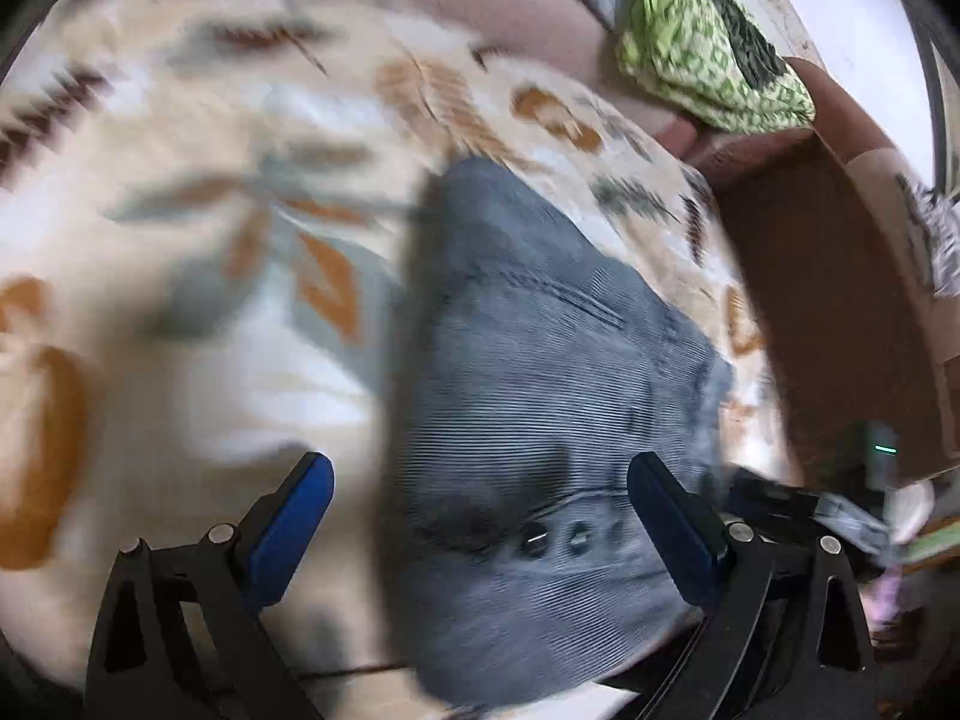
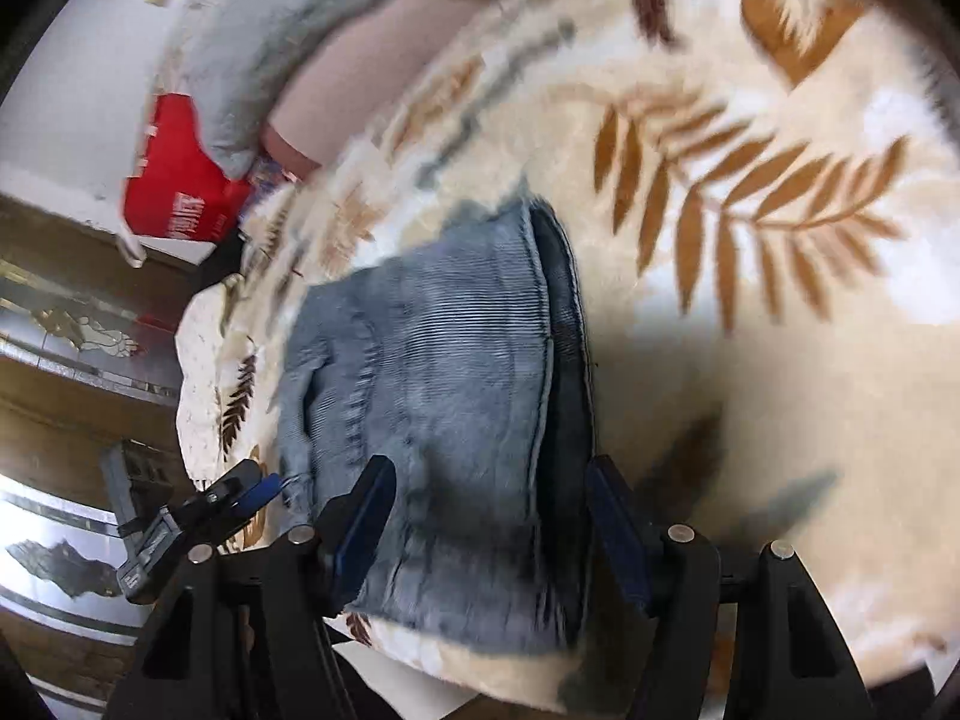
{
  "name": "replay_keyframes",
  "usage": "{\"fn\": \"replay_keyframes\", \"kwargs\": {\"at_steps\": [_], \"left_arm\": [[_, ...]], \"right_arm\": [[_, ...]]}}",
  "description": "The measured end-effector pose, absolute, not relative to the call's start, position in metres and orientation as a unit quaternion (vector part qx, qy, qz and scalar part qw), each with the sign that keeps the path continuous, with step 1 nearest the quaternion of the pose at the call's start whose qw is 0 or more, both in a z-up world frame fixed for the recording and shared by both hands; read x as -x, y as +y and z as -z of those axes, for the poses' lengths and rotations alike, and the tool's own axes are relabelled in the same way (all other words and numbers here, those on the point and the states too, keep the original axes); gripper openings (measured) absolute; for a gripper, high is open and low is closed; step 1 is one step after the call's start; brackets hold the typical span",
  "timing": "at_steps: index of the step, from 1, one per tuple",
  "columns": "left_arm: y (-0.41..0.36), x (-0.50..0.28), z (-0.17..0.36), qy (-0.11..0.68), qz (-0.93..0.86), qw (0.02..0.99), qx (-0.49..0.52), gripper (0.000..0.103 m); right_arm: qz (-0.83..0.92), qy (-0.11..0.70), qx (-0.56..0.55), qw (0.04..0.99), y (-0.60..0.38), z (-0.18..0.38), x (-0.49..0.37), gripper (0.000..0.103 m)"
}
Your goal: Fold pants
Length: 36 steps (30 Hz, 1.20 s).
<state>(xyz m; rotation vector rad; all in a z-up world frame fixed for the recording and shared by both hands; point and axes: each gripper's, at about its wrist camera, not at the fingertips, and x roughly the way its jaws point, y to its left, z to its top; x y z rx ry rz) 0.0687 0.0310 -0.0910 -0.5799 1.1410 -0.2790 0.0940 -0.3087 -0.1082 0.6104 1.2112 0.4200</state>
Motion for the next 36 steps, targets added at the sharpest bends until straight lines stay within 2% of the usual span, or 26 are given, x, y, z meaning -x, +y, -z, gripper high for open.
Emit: {"fn": "replay_keyframes", "kwargs": {"at_steps": [2, 3, 5, 8, 11, 13, 17, 19, 20, 21, 23, 25, 28, 30, 32, 36], "left_arm": [[0.018, -0.071, 0.094, 0.537, 0.128, 0.798, 0.243, 0.097], [0.014, -0.07, 0.091, 0.532, 0.135, 0.803, 0.23, 0.085], [0.007, -0.071, 0.091, 0.541, 0.133, 0.804, 0.207, 0.07], [0.012, -0.074, 0.096, 0.544, 0.135, 0.798, 0.224, 0.063], [0.028, -0.073, 0.1, 0.54, 0.151, 0.784, 0.266, 0.062], [0.032, -0.075, 0.103, 0.539, 0.159, 0.779, 0.279, 0.062], [0.024, -0.078, 0.102, 0.537, 0.159, 0.782, 0.272, 0.074], [0.015, -0.079, 0.099, 0.539, 0.151, 0.791, 0.246, 0.073], [0.009, -0.079, 0.098, 0.54, 0.146, 0.798, 0.223, 0.07], [0.006, -0.079, 0.096, 0.54, 0.139, 0.803, 0.208, 0.061], [0.007, -0.078, 0.095, 0.541, 0.139, 0.806, 0.199, 0.049], [0.011, -0.079, 0.096, 0.542, 0.144, 0.801, 0.209, 0.046], [0.011, -0.079, 0.097, 0.541, 0.144, 0.802, 0.206, 0.046], [0.009, -0.076, 0.096, 0.54, 0.137, 0.807, 0.193, 0.045], [0.006, -0.074, 0.091, 0.536, 0.135, 0.814, 0.178, 0.039], [0.003, -0.064, 0.068, 0.507, 0.144, 0.836, 0.15, 0.028]], "right_arm": [[-0.193, 0.571, -0.285, 0.745, -0.303, 0.117, -0.1, 0.071], [-0.197, 0.57, -0.285, 0.745, -0.301, 0.113, -0.099, 0.071], [-0.24, 0.573, -0.292, 0.727, -0.292, 0.106, -0.093, 0.069], [-0.22, 0.59, -0.244, 0.737, -0.277, 0.107, -0.094, 0.07], [-0.198, 0.573, -0.316, 0.73, -0.293, 0.108, -0.094, 0.071], [-0.184, 0.567, -0.315, 0.738, -0.3, 0.104, -0.09, 0.071], [-0.148, 0.567, -0.351, 0.73, -0.316, 0.115, -0.089, 0.071], [-0.158, 0.576, -0.336, 0.729, -0.309, 0.118, -0.091, 0.071], [-0.168, 0.575, -0.33, 0.73, -0.304, 0.116, -0.092, 0.069], [-0.19, 0.575, -0.332, 0.723, -0.298, 0.113, -0.092, 0.067], [-0.204, 0.581, -0.301, 0.728, -0.285, 0.109, -0.093, 0.053], [-0.204, 0.592, -0.294, 0.722, -0.284, 0.117, -0.095, 0.049], [-0.196, 0.59, -0.328, 0.711, -0.297, 0.128, -0.098, 0.05], [-0.202, 0.584, -0.31, 0.722, -0.291, 0.125, -0.097, 0.05], [-0.218, 0.581, -0.293, 0.727, -0.282, 0.119, -0.094, 0.029], [-0.229, 0.556, -0.273, 0.751, -0.268, 0.097, -0.085, 0.024]]}}
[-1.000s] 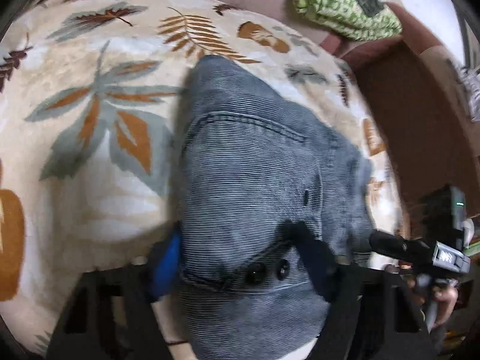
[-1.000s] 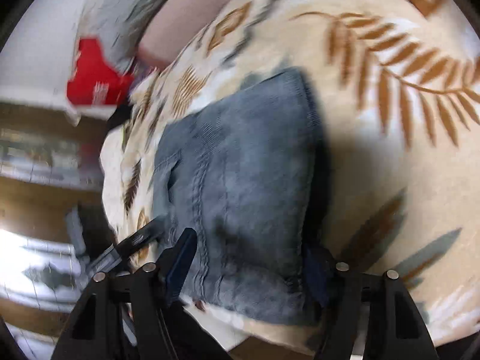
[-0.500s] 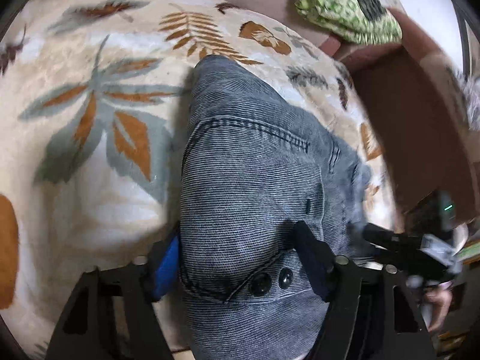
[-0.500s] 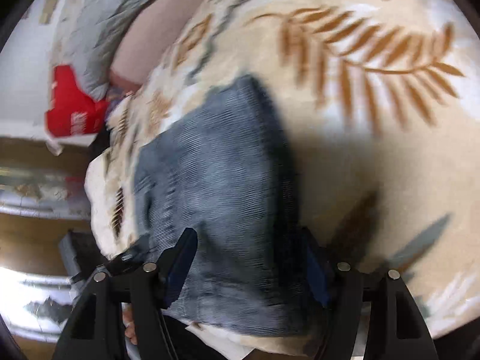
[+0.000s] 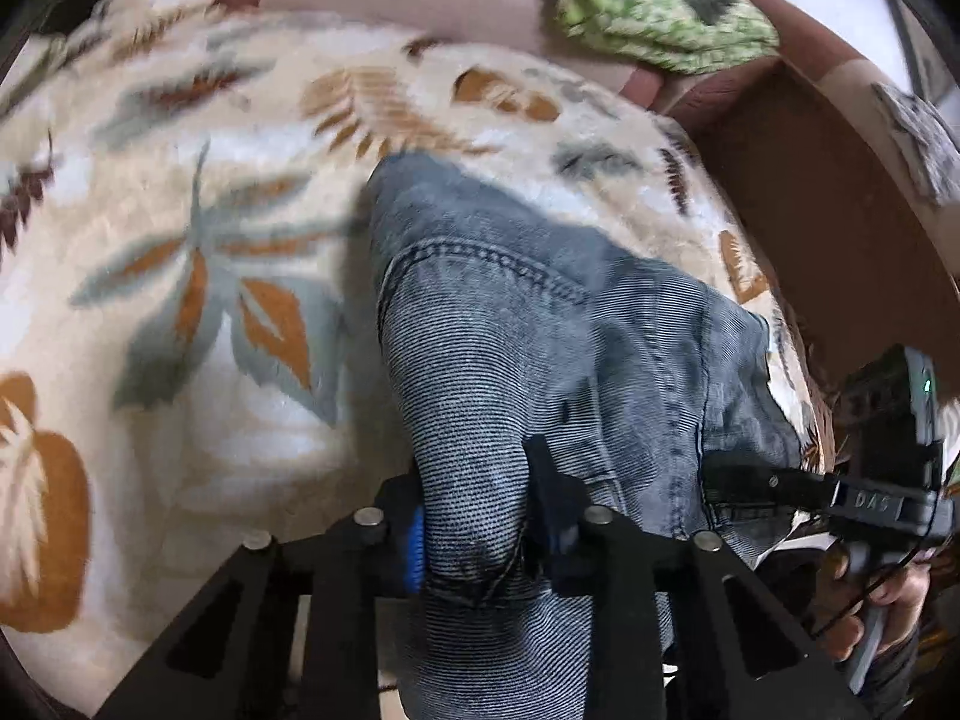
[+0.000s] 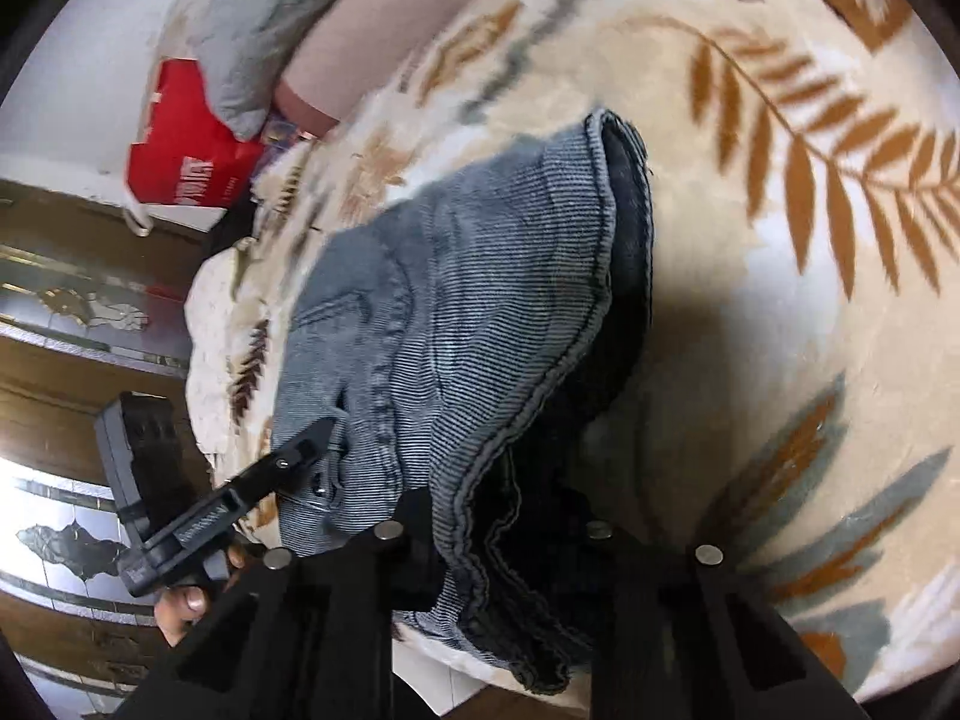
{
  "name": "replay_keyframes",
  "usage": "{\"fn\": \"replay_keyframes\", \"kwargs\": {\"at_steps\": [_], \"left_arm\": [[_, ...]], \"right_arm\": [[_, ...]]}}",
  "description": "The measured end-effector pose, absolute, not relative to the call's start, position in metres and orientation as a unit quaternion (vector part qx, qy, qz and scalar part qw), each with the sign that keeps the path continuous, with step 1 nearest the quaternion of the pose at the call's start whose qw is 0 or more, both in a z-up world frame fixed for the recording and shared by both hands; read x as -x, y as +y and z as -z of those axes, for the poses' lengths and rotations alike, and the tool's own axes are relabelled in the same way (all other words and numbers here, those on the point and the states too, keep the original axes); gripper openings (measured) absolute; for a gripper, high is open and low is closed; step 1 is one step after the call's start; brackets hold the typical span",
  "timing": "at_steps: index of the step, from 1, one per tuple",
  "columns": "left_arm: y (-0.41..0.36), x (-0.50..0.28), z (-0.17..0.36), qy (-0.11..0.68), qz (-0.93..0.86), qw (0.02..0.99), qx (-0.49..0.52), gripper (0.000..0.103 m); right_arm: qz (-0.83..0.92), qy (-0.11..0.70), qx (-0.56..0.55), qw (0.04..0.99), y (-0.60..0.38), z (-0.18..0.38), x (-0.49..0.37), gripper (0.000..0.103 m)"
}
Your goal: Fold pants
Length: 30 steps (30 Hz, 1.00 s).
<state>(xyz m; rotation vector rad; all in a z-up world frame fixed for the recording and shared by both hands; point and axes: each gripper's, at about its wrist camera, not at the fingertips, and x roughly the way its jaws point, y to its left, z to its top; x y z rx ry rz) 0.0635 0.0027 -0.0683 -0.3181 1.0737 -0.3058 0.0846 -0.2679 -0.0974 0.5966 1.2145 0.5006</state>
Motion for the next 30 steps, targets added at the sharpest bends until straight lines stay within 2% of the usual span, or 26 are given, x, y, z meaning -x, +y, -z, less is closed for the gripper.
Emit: {"fn": "replay_keyframes", "kwargs": {"at_steps": [4, 8, 11, 14, 16, 18, 20, 21, 24, 27, 30], "left_arm": [[0.01, -0.053, 0.023, 0.449, 0.143, 0.874, 0.118, 0.027], [0.049, -0.061, -0.018, 0.385, 0.118, 0.907, 0.124, 0.027], [0.079, -0.079, -0.02, 0.374, 0.097, 0.911, 0.144, 0.028], [0.097, -0.104, 0.005, 0.397, 0.081, 0.902, 0.15, 0.03], [0.102, -0.122, 0.038, 0.429, 0.062, 0.888, 0.152, 0.036], [0.105, -0.131, 0.074, 0.479, 0.026, 0.868, 0.13, 0.054], [0.11, -0.126, 0.09, 0.482, 0.008, 0.867, 0.13, 0.07], [0.115, -0.118, 0.085, 0.469, 0.001, 0.873, 0.138, 0.075], [0.122, -0.094, 0.06, 0.451, -0.002, 0.879, 0.156, 0.076], [0.114, -0.069, 0.041, 0.41, -0.012, 0.9, 0.146, 0.086], [0.097, -0.069, 0.062, 0.444, -0.03, 0.888, 0.114, 0.086]], "right_arm": [[-0.262, 0.522, -0.242, 0.775, -0.241, 0.052, -0.082, 0.023], [-0.295, 0.476, -0.21, 0.802, -0.208, 0.006, -0.102, 0.023], [-0.319, 0.455, -0.202, 0.806, -0.181, -0.009, -0.132, 0.024], [-0.312, 0.469, -0.186, 0.805, -0.159, 0.005, -0.157, 0.024], [-0.295, 0.478, -0.167, 0.81, -0.144, 0.023, -0.167, 0.03], [-0.265, 0.502, -0.152, 0.809, -0.14, 0.056, -0.175, 0.033], [-0.212, 0.563, -0.131, 0.788, -0.144, 0.092, -0.182, 0.055], [-0.206, 0.561, -0.137, 0.79, -0.149, 0.096, -0.179, 0.056], [-0.195, 0.524, -0.105, 0.822, -0.158, 0.071, -0.16, 0.058], [-0.2, 0.469, -0.103, 0.854, -0.165, 0.035, -0.133, 0.061], [-0.212, 0.456, -0.081, 0.861, -0.149, 0.032, -0.116, 0.072]]}}
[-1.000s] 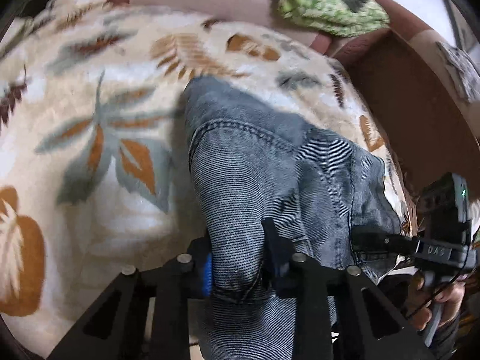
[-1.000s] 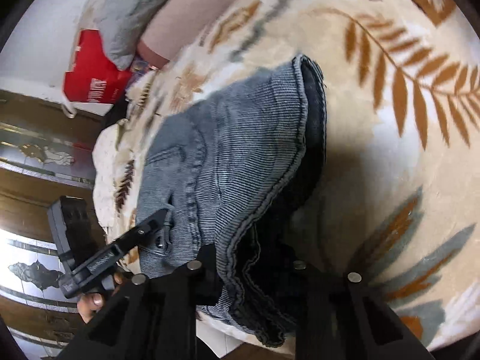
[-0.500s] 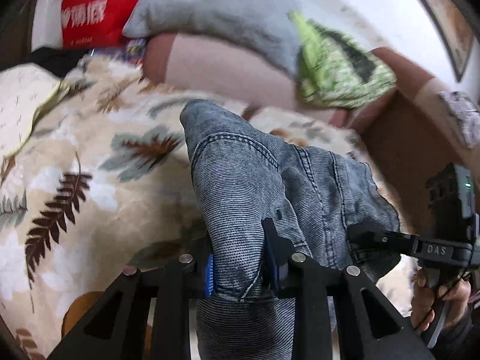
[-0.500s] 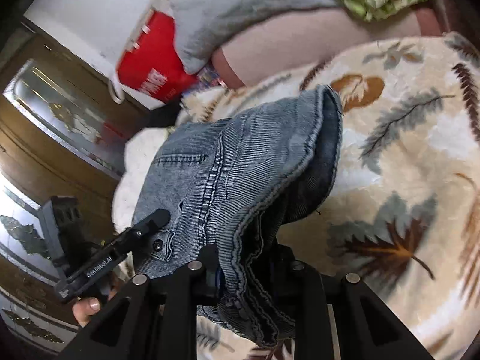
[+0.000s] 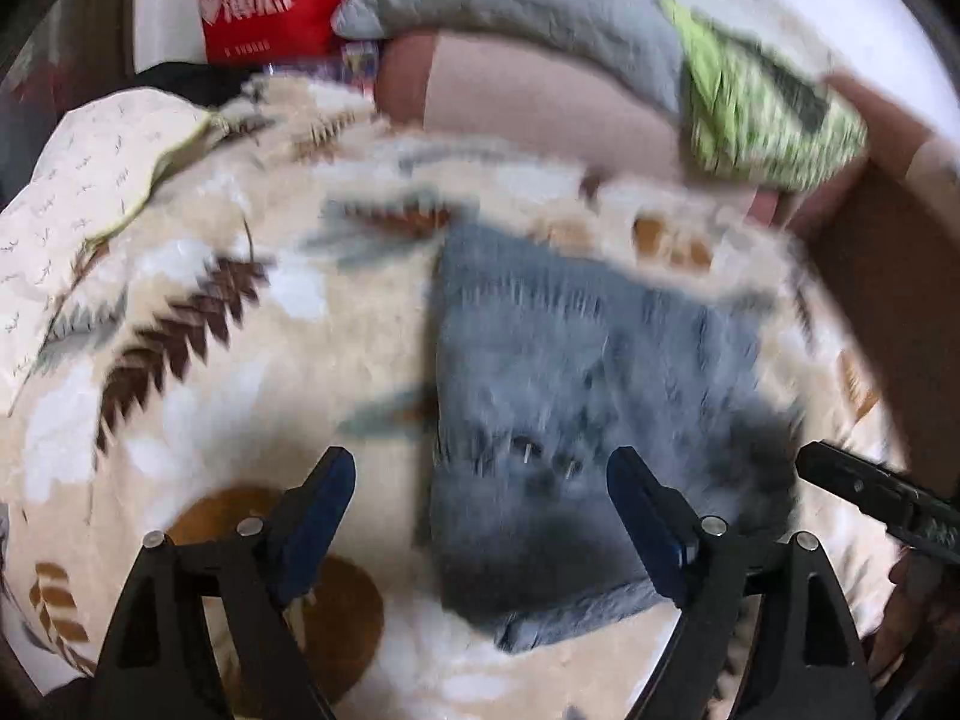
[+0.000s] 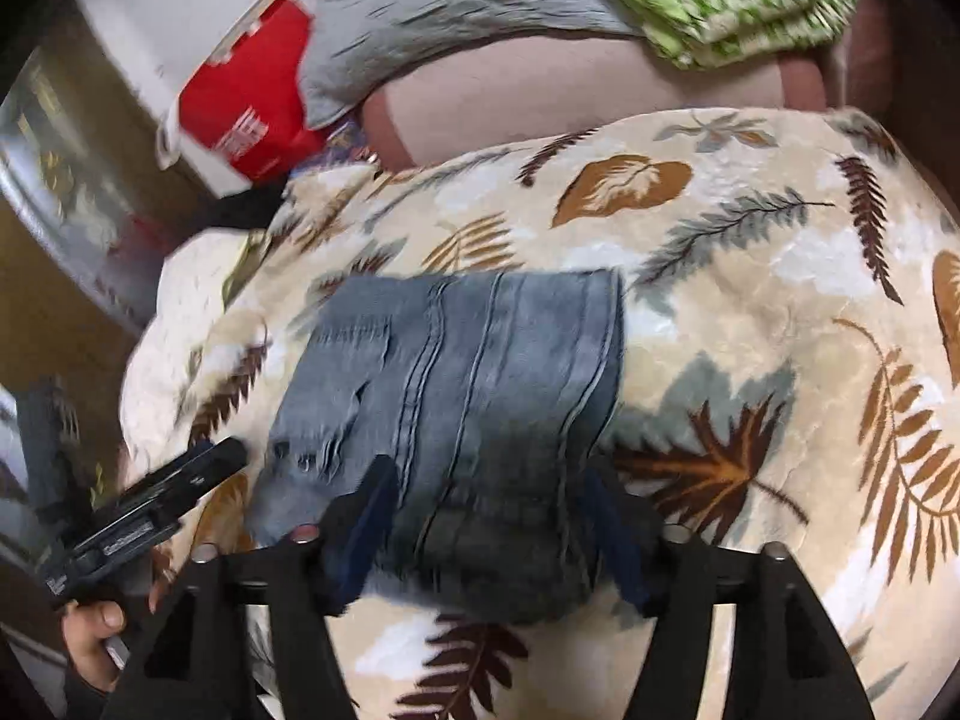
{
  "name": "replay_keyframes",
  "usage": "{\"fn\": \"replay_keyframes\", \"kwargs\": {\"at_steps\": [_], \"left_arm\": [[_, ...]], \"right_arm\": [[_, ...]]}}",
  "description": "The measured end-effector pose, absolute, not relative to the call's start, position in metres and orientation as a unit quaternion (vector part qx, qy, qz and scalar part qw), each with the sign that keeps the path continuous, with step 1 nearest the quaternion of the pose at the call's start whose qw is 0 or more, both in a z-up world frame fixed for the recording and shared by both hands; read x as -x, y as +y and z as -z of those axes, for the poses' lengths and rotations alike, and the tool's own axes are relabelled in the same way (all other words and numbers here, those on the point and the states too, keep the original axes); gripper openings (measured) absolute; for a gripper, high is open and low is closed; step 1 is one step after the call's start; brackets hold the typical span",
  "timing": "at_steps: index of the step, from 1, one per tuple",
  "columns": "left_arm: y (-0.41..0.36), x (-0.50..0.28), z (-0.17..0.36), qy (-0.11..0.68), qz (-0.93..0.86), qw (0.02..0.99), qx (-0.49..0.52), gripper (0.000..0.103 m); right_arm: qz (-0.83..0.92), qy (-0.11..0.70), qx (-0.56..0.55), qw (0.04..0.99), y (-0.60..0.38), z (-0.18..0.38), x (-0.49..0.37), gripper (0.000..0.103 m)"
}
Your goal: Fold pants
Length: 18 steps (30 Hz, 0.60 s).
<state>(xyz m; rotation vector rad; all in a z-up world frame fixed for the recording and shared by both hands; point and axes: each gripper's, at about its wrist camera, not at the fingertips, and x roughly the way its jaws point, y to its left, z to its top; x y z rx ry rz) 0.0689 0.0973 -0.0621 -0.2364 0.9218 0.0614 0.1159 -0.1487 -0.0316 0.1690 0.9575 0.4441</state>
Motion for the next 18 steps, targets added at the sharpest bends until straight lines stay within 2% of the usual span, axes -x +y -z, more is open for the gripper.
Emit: {"fn": "replay_keyframes", "kwargs": {"at_steps": [2, 4, 8, 9, 10, 11, 13, 18], "left_arm": [[0.09, -0.076, 0.085, 0.485, -0.045, 0.867, 0.111, 0.087], [0.092, -0.072, 0.078, 0.473, -0.056, 0.87, 0.128, 0.087], [0.083, -0.047, 0.036, 0.44, -0.067, 0.891, 0.091, 0.087], [0.08, -0.041, 0.027, 0.428, -0.066, 0.897, 0.086, 0.087], [0.077, -0.035, 0.019, 0.415, -0.069, 0.903, 0.084, 0.087], [0.072, -0.028, 0.01, 0.402, -0.072, 0.909, 0.084, 0.09], [0.064, -0.016, 0.0, 0.387, -0.066, 0.916, 0.084, 0.095], [0.05, -0.005, -0.012, 0.374, -0.074, 0.922, 0.075, 0.096]], "right_arm": [[-0.194, 0.509, -0.032, 0.838, -0.132, 0.072, -0.117, 0.079], [-0.194, 0.528, -0.041, 0.826, -0.138, 0.092, -0.116, 0.083], [-0.173, 0.483, -0.015, 0.858, -0.154, 0.042, -0.088, 0.085], [-0.17, 0.467, -0.003, 0.868, -0.158, 0.033, -0.081, 0.088], [-0.165, 0.451, 0.008, 0.877, -0.162, 0.023, -0.073, 0.098], [-0.156, 0.439, 0.016, 0.885, -0.168, 0.014, -0.065, 0.103], [-0.145, 0.422, 0.029, 0.895, -0.172, 0.001, -0.052, 0.103], [-0.097, 0.401, 0.111, 0.904, -0.174, -0.006, -0.027, 0.103]]}}
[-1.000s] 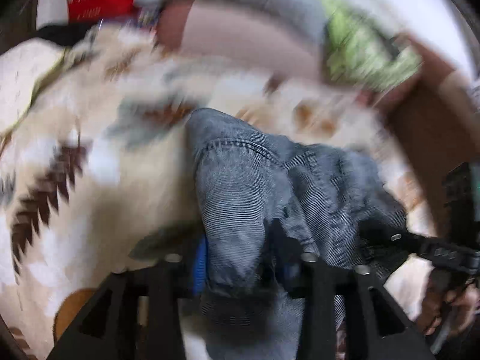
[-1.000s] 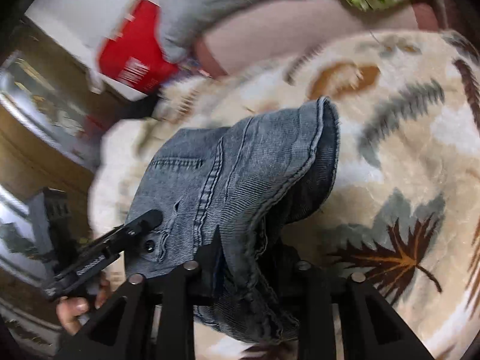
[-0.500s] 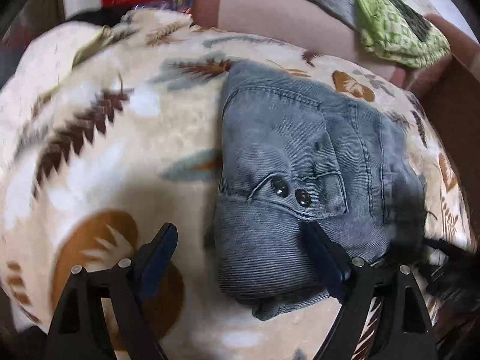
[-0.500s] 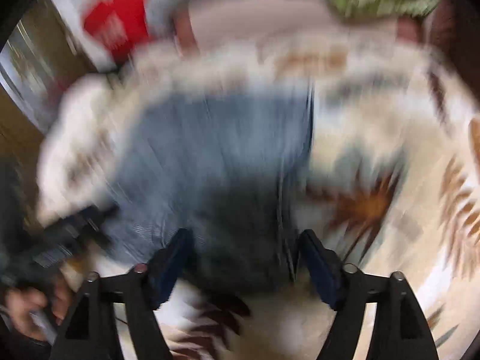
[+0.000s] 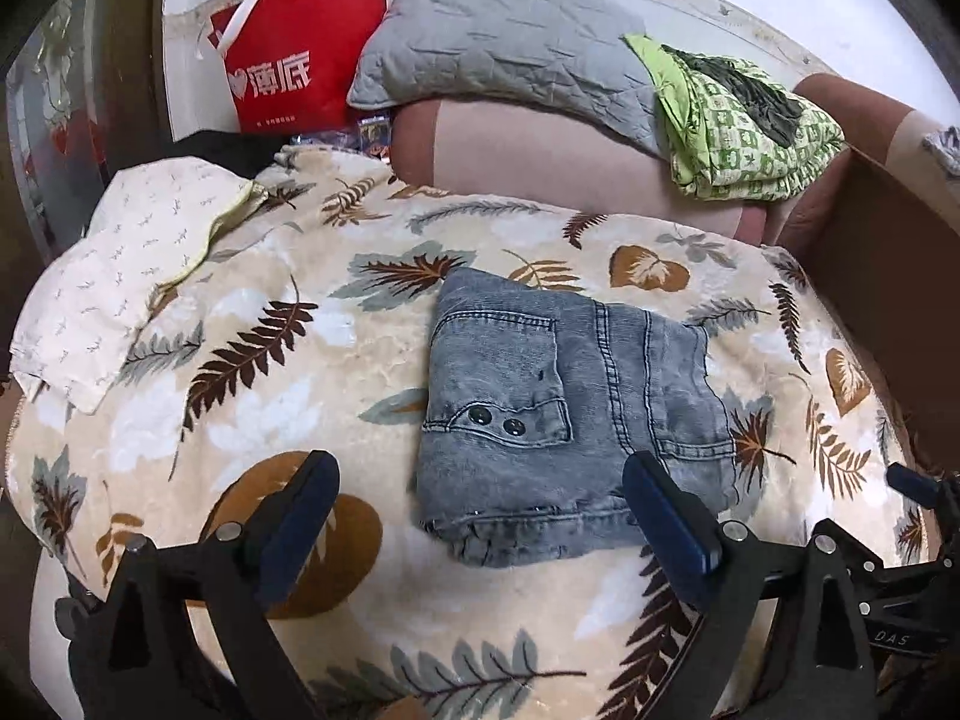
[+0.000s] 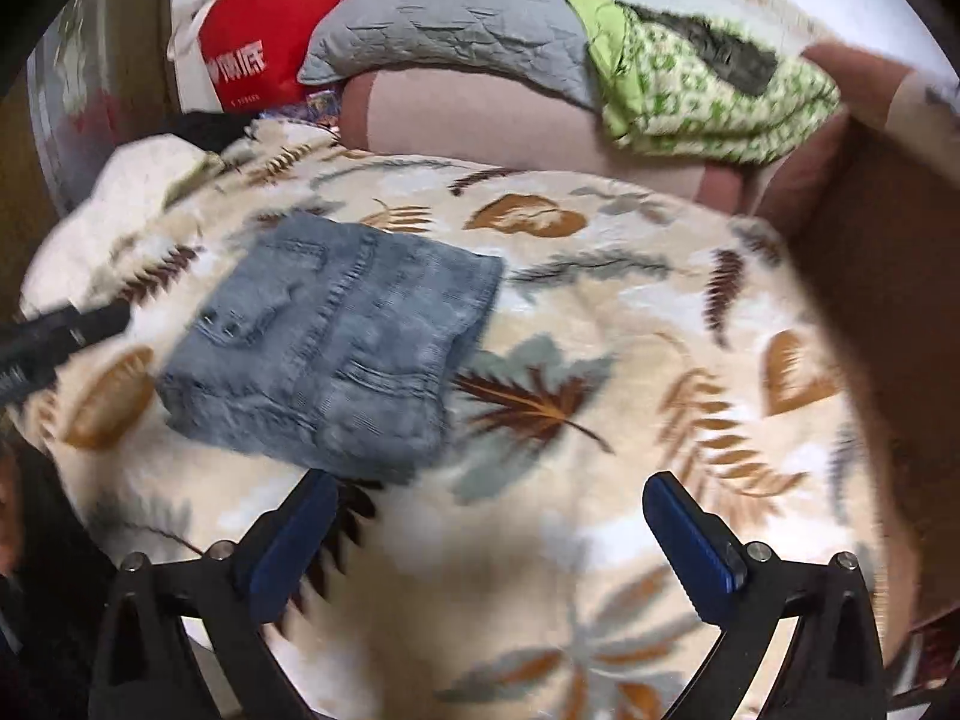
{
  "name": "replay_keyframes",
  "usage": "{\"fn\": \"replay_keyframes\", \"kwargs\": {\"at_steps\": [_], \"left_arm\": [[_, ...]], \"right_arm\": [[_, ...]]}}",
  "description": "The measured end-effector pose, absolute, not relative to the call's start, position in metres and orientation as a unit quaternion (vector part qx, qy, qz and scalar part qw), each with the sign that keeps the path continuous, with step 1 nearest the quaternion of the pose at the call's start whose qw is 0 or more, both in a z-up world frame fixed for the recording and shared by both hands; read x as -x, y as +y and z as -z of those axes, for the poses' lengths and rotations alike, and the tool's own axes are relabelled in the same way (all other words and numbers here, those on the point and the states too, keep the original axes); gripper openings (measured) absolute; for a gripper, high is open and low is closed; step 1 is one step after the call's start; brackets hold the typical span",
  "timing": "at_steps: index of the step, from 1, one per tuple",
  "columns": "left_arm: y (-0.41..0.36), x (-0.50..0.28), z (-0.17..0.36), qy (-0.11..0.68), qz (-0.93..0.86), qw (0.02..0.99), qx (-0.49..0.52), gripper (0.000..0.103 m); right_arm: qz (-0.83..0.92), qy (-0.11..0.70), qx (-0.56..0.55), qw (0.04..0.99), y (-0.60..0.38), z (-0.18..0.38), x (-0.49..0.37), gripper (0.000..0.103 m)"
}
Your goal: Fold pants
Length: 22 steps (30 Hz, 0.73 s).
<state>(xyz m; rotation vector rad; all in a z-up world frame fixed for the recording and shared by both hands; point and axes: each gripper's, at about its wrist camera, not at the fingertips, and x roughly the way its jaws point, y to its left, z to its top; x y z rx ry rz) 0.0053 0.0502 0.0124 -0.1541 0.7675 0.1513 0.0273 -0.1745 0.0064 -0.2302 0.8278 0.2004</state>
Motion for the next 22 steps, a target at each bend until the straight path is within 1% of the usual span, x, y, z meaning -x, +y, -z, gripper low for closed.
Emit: {"fn": "replay_keyframes", "kwargs": {"at_steps": [5, 14, 16, 17, 22], "left_arm": [[0.037, 0.005, -0.018, 0.363, -0.074, 0.928, 0.05, 0.096], [0.031, 0.003, -0.019, 0.373, -0.063, 0.924, 0.048, 0.096], [0.031, 0.001, -0.017, 0.379, -0.053, 0.922, 0.053, 0.099], [0.03, 0.0, -0.017, 0.379, -0.046, 0.923, 0.053, 0.103], [0.025, -0.005, -0.019, 0.373, -0.039, 0.926, 0.045, 0.103]], "right_arm": [[-0.084, 0.391, 0.107, 0.91, -0.183, -0.011, -0.017, 0.103], [-0.092, 0.393, 0.115, 0.908, -0.172, -0.008, -0.017, 0.103], [-0.094, 0.394, 0.117, 0.907, -0.17, -0.007, -0.018, 0.103], [-0.096, 0.395, 0.118, 0.906, -0.169, -0.007, -0.018, 0.103], [-0.1, 0.395, 0.118, 0.906, -0.164, -0.007, -0.024, 0.103]]}}
